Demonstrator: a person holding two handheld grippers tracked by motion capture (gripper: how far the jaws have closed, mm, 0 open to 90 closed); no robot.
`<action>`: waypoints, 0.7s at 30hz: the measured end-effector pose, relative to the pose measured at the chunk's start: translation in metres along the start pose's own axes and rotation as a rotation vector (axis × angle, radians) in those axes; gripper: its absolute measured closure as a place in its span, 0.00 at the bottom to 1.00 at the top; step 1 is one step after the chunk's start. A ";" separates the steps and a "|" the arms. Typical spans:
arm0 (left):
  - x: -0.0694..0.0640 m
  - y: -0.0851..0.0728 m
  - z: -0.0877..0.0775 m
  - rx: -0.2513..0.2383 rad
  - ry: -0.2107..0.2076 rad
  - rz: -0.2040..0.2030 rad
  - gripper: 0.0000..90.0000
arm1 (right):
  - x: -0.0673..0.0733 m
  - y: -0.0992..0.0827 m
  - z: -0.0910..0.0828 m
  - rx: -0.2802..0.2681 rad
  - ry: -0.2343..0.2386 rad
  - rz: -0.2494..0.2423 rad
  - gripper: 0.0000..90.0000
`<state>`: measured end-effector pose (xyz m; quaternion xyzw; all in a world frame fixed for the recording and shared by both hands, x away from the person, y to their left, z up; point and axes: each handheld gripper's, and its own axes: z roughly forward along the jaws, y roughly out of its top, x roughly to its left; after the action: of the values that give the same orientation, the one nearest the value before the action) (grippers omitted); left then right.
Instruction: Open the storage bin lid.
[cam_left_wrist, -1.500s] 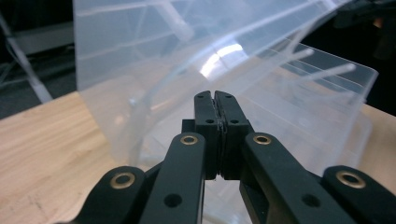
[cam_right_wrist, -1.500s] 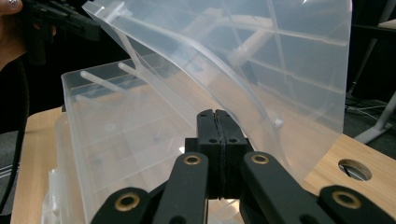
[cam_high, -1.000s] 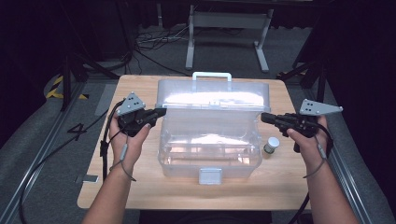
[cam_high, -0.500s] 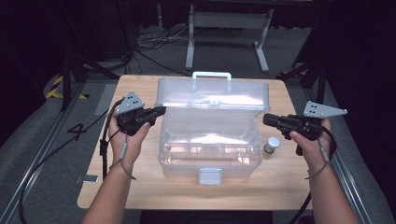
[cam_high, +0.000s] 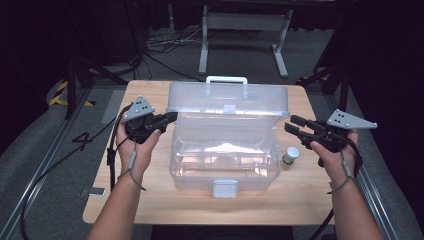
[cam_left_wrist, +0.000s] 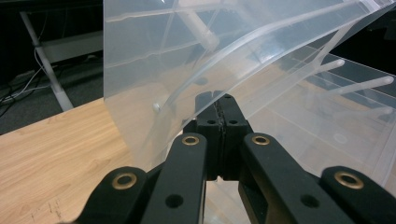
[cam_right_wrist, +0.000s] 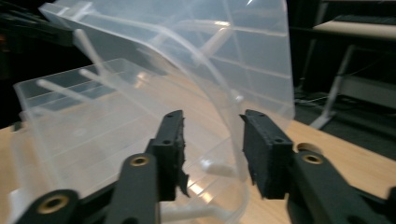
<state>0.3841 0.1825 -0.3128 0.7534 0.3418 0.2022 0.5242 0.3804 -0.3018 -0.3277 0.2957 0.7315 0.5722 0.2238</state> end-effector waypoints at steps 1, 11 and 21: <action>0.000 0.000 0.000 0.001 0.001 0.003 1.00 | 0.002 0.000 0.001 0.000 -0.021 -0.011 0.62; 0.001 0.001 0.001 -0.005 0.001 0.003 1.00 | 0.013 0.003 0.022 0.030 -0.170 -0.047 0.55; 0.001 0.002 0.001 -0.008 -0.002 -0.001 0.99 | 0.020 0.008 0.036 0.009 -0.247 -0.032 0.54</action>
<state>0.3865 0.1822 -0.3120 0.7514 0.3407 0.2027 0.5274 0.3907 -0.2612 -0.3282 0.3531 0.7056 0.5244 0.3200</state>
